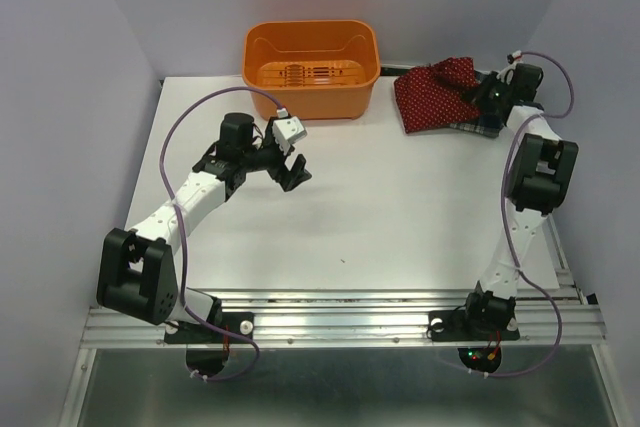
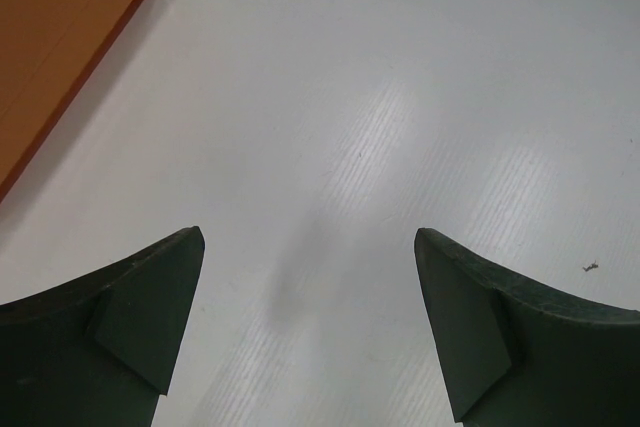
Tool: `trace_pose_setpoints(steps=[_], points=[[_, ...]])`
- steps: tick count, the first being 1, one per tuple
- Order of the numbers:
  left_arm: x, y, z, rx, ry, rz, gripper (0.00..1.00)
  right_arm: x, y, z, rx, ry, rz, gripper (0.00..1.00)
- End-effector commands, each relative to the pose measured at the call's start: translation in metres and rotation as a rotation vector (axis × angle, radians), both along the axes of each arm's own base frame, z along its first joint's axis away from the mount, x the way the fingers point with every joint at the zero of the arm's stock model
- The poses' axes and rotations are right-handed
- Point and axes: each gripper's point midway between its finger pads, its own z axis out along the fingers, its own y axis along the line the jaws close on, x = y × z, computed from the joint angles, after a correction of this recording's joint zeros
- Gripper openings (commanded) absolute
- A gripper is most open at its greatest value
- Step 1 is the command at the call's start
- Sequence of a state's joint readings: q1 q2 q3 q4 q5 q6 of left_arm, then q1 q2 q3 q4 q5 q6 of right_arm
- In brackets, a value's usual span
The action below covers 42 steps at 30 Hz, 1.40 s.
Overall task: Fold and stack the skirts
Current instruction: Neatly place the folded skirt to the corner
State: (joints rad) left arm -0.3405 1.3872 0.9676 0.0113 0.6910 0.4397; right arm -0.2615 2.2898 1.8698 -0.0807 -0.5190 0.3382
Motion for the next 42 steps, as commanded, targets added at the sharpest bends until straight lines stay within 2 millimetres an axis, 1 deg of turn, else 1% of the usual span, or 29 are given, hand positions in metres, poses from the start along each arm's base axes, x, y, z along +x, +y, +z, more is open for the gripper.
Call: trace_pose_setpoints(steps=[1,4,5,6,8,9,11,12,13,14,16,17,18,19,20,21,22,23,24,25,26,28,29,30,31,33,35,36,42], points=[[-0.004,-0.003,0.013,-0.02,-0.02,-0.013,0.99,0.012,-0.006,0.074,0.145,-0.195,-0.056,0.01],[-0.006,-0.002,0.013,-0.019,-0.018,-0.013,0.99,0.011,-0.018,0.065,0.199,-0.177,-0.088,0.01],[-0.007,-0.002,0.013,-0.019,-0.018,-0.013,0.99,0.011,-0.016,0.066,0.245,-0.174,-0.097,0.01],[-0.008,-0.001,0.012,-0.017,-0.018,-0.014,0.99,0.008,-0.022,0.06,0.275,-0.161,-0.121,0.01],[-0.009,0.0,0.013,-0.015,-0.025,-0.013,0.99,0.006,-0.037,0.075,0.322,-0.218,-0.165,0.01],[-0.009,0.0,0.012,-0.013,-0.024,-0.01,0.99,0.005,-0.038,0.075,0.328,-0.231,-0.173,0.01],[-0.009,0.001,0.011,-0.01,-0.025,-0.008,0.99,0.001,-0.06,0.079,0.34,-0.26,-0.239,0.01],[-0.009,0.0,0.012,-0.012,-0.027,-0.01,0.99,0.0,-0.061,0.078,0.349,-0.263,-0.255,0.01],[-0.011,0.002,0.007,-0.003,-0.006,-0.009,0.99,-0.002,-0.072,0.074,0.358,-0.27,-0.291,0.01],[-0.011,0.001,0.007,-0.003,-0.004,-0.01,0.99,-0.003,-0.072,0.073,0.374,-0.268,-0.3,0.01],[-0.011,0.001,0.007,-0.004,-0.004,-0.011,0.99,-0.008,-0.085,0.078,0.4,-0.297,-0.324,0.01],[-0.011,0.001,0.006,-0.001,-0.001,-0.012,0.99,-0.011,-0.084,0.072,0.414,-0.288,-0.334,0.01],[-0.011,0.001,0.006,-0.001,-0.001,-0.012,0.99,-0.012,-0.082,0.074,0.44,-0.292,-0.331,0.01],[-0.012,0.001,0.004,0.002,0.001,-0.013,0.99,-0.016,-0.087,0.083,0.448,-0.32,-0.333,0.01],[-0.012,0.002,0.005,0.004,0.0,-0.011,0.99,-0.018,-0.084,0.083,0.481,-0.314,-0.333,0.01],[-0.013,0.003,0.002,0.008,0.005,-0.011,0.99,-0.02,-0.083,0.097,0.481,-0.358,-0.325,0.01],[-0.013,0.003,0.002,0.009,0.006,-0.009,0.99,-0.022,-0.082,0.099,0.488,-0.364,-0.326,0.01],[-0.014,0.003,0.002,0.008,0.007,-0.011,0.99,-0.024,-0.089,0.103,0.494,-0.374,-0.348,0.01],[-0.014,0.003,0.002,0.009,0.004,-0.01,0.99,-0.025,-0.09,0.103,0.517,-0.374,-0.361,0.01],[-0.014,0.003,0.003,0.008,0.004,-0.009,0.99,-0.027,-0.098,0.111,0.513,-0.413,-0.37,0.01],[-0.015,0.003,0.004,0.006,0.002,-0.009,0.99,-0.027,-0.099,0.113,0.526,-0.414,-0.379,0.01],[-0.015,0.004,0.004,0.008,0.004,-0.006,0.99,-0.031,-0.111,0.115,0.524,-0.434,-0.398,0.01],[-0.015,0.004,0.004,0.006,0.005,-0.003,0.99,-0.032,-0.111,0.116,0.526,-0.435,-0.402,0.01],[-0.015,0.004,0.005,0.005,0.005,-0.004,0.99,-0.035,-0.118,0.116,0.532,-0.439,-0.417,0.01],[-0.014,0.004,0.004,0.004,0.007,-0.003,0.99,-0.036,-0.117,0.116,0.539,-0.442,-0.419,0.01],[-0.014,0.003,0.006,0.0,0.009,-0.004,0.99,-0.041,-0.132,0.114,0.541,-0.448,-0.454,0.01],[-0.014,0.002,0.006,-0.002,0.012,-0.004,0.99,-0.043,-0.131,0.107,0.531,-0.439,-0.455,0.01],[-0.014,0.002,0.007,-0.002,0.01,-0.004,0.99,-0.046,-0.136,0.102,0.519,-0.433,-0.466,0.01],[-0.01,0.001,0.01,-0.003,0.006,0.001,0.99,-0.054,-0.128,0.05,0.502,-0.329,-0.468,0.01]])
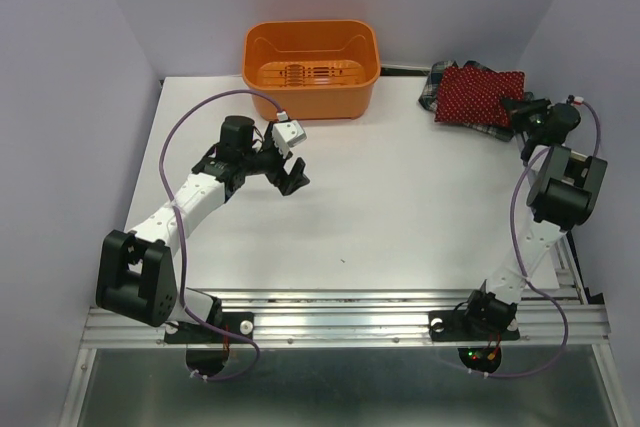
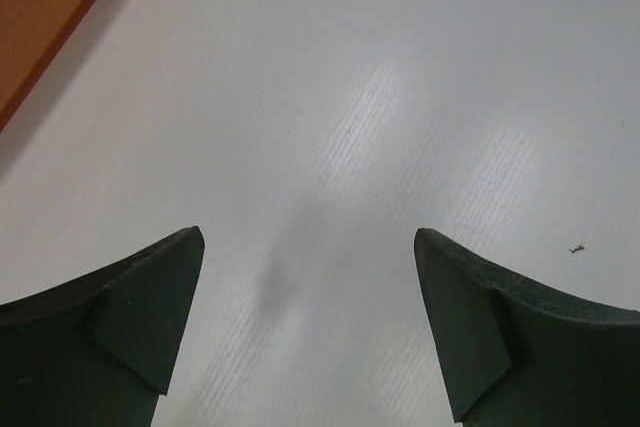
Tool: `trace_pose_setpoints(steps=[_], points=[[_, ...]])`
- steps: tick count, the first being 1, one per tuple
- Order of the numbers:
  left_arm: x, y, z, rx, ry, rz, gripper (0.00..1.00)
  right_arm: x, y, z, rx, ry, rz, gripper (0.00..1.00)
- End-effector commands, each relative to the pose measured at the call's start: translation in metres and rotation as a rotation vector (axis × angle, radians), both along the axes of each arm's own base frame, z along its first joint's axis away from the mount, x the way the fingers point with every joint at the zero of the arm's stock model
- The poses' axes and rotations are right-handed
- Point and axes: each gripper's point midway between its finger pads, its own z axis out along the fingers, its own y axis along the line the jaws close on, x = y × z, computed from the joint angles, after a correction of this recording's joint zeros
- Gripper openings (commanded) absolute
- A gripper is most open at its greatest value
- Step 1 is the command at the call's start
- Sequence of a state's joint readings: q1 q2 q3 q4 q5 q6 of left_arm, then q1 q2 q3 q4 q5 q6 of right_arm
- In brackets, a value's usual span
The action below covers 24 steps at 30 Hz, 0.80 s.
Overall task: Fold and stack the skirts
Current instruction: Neatly place the folded skirt to the corner
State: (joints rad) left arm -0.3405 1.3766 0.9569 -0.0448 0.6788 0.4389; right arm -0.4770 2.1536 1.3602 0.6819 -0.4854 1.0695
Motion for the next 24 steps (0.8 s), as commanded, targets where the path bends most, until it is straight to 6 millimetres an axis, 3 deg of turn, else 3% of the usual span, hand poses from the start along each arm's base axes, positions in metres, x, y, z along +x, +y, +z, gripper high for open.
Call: trace_pose_setpoints(steps=[1,3,6,7,8,13,15,16,17,19,21,24], points=[[-0.002,-0.003,0.022,-0.028,-0.046,-0.007,0.99,-0.01,-0.022,0.009,-0.053,-0.038,-0.061,0.01],[-0.002,-0.003,0.022,-0.029,-0.046,-0.009,0.99,-0.012,-0.02,-0.003,-0.049,-0.007,-0.053,0.01],[-0.003,-0.003,0.023,-0.027,-0.046,-0.008,0.99,-0.013,-0.019,-0.018,-0.042,0.036,-0.047,0.12],[-0.004,-0.003,0.022,-0.026,-0.043,-0.008,0.99,-0.014,-0.019,-0.022,-0.039,0.062,-0.044,0.36],[-0.004,-0.003,0.023,-0.027,-0.043,-0.007,0.99,-0.014,-0.018,-0.024,-0.043,0.071,-0.039,0.44],[-0.005,-0.003,0.025,-0.037,-0.045,-0.007,0.99,-0.026,-0.021,-0.021,-0.131,0.134,-0.056,0.64],[-0.005,-0.003,0.027,-0.04,-0.051,-0.003,0.99,-0.032,-0.026,-0.007,-0.184,0.141,-0.092,0.71],[-0.005,-0.003,0.027,-0.043,-0.048,0.001,0.99,-0.036,-0.025,-0.006,-0.196,0.156,-0.091,0.89],[-0.005,-0.003,0.028,-0.045,-0.047,0.004,0.99,-0.04,-0.025,-0.007,-0.212,0.179,-0.093,0.94],[-0.006,-0.002,0.028,-0.044,-0.04,0.018,0.99,-0.052,-0.03,-0.003,-0.253,0.251,-0.122,1.0],[-0.007,0.0,0.028,-0.042,-0.041,0.024,0.99,-0.064,-0.04,-0.003,-0.331,0.306,-0.166,1.0],[-0.012,0.002,0.026,-0.043,-0.037,0.03,0.99,-0.081,-0.041,0.013,-0.399,0.334,-0.193,1.0]])
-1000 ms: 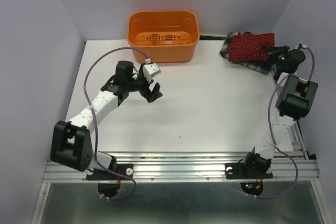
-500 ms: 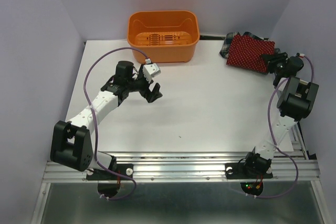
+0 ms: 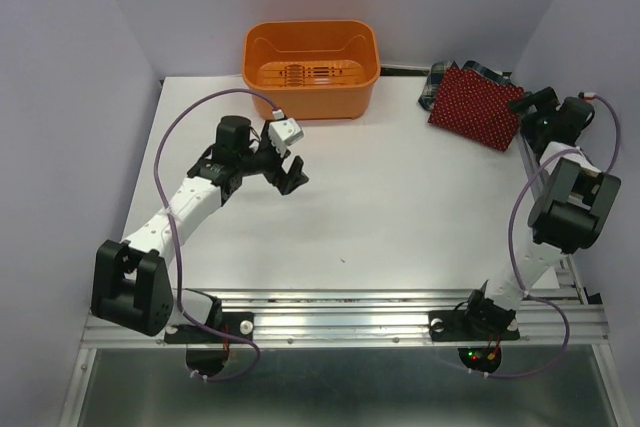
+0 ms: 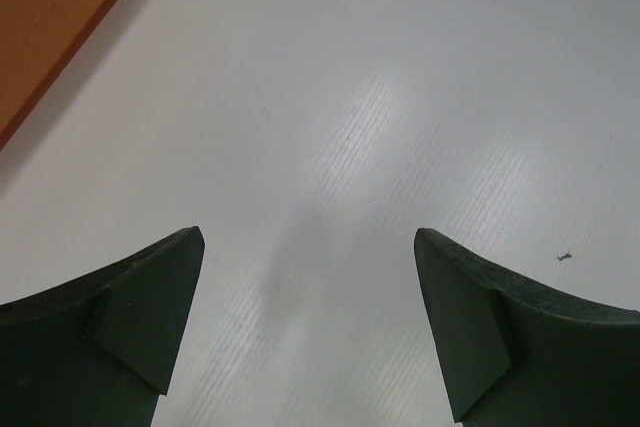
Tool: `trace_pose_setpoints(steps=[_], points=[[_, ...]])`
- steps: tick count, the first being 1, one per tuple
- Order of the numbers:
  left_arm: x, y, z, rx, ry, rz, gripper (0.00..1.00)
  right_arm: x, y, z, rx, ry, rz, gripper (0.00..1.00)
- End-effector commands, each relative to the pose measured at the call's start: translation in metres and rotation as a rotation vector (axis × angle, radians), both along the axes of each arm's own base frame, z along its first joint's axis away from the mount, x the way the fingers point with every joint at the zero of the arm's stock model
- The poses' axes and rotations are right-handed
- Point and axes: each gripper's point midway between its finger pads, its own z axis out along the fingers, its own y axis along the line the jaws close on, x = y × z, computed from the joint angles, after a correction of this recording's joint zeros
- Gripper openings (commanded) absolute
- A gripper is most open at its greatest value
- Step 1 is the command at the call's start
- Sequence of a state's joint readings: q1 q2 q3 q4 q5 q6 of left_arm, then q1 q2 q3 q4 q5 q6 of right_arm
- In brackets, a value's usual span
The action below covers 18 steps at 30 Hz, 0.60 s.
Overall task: Fold and stack the skirts
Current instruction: Neatly place the folded skirt to the corner
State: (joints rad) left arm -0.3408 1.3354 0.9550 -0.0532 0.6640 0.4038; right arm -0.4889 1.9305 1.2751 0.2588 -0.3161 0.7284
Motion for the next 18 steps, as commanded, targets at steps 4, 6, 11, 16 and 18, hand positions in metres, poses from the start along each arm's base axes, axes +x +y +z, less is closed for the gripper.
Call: trace_pose_setpoints(steps=[4,6,11,16,18], points=[[-0.004,0.009,0.007,-0.02,0.007,0.105,0.99,-0.046,-0.01,0.034,-0.248,0.096,0.019,1.0],[0.002,0.017,0.006,-0.012,0.043,0.192,0.99,-0.053,0.005,0.039,-0.311,0.105,0.147,1.0],[0.015,0.035,0.025,-0.012,0.048,0.362,0.98,-0.091,0.046,0.033,-0.35,0.21,0.431,1.0],[0.005,0.056,0.002,0.06,0.104,0.435,0.99,-0.142,0.122,0.046,-0.547,0.202,0.765,1.0],[-0.001,0.062,0.002,0.057,0.085,0.44,0.98,-0.16,0.148,0.041,-0.613,0.216,0.856,1.0]])
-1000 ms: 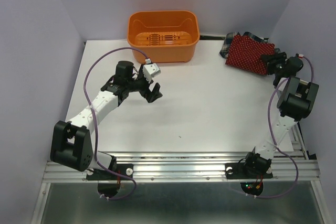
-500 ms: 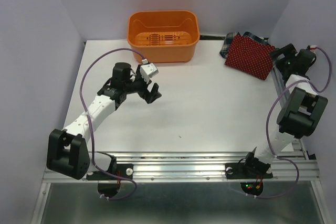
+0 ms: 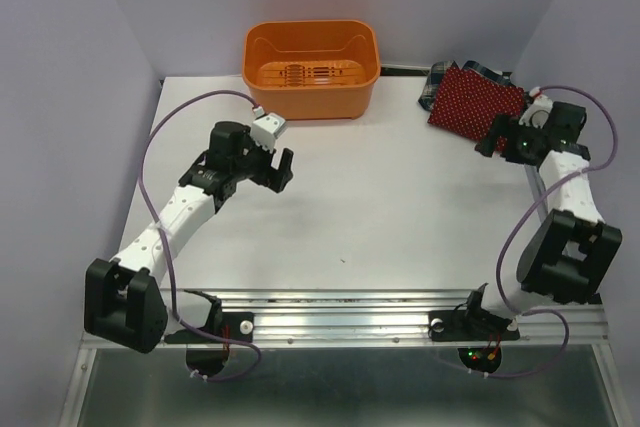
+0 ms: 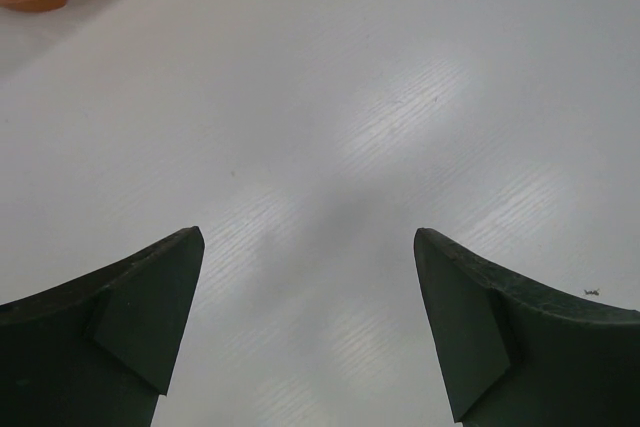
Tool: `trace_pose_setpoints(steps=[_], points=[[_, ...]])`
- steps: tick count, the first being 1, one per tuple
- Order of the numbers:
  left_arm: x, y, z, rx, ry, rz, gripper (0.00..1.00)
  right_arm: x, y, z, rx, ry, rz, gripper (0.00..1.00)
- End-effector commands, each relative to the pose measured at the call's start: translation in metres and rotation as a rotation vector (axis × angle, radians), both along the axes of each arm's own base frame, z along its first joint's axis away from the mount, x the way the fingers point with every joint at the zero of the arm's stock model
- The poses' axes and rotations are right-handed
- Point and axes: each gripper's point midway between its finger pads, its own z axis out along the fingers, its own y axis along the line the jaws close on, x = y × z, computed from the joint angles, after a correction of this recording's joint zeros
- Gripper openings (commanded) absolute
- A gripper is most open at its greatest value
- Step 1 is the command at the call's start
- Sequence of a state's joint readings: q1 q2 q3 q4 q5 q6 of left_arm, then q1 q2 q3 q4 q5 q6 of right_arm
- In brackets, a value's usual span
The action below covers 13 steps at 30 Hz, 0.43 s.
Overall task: Fold and stack the skirts
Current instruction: Neatly place the folded skirt to the corner
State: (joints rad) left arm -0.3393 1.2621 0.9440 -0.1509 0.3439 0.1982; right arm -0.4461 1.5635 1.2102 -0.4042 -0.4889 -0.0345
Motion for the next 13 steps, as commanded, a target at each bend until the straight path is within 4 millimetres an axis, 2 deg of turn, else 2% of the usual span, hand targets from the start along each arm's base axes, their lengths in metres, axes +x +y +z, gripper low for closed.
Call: trace_pose_setpoints(steps=[1,2,3,4,5,7,13], points=[[-0.013,0.022,0.002,0.01,-0.022,0.073,0.98,-0.058,0.086,0.019,-0.17,-0.027,0.387,1.0],[-0.015,0.025,0.008,0.013,-0.046,0.079,0.98,-0.067,0.096,0.017,-0.176,-0.036,0.42,1.0],[-0.017,0.028,0.006,0.028,-0.047,0.084,0.98,-0.08,0.104,0.005,-0.18,-0.02,0.454,1.0],[-0.019,0.031,0.003,0.041,-0.042,0.09,0.98,-0.082,0.11,0.014,-0.206,-0.049,0.475,1.0],[-0.019,0.036,0.001,0.06,-0.041,0.101,0.98,-0.095,0.122,0.009,-0.222,-0.048,0.514,1.0],[-0.023,0.04,-0.007,0.085,-0.015,0.111,0.99,-0.106,0.128,0.001,-0.236,-0.029,0.533,1.0],[-0.025,0.043,0.001,0.077,-0.046,0.113,0.98,-0.125,0.136,0.001,-0.255,-0.049,0.561,1.0]])
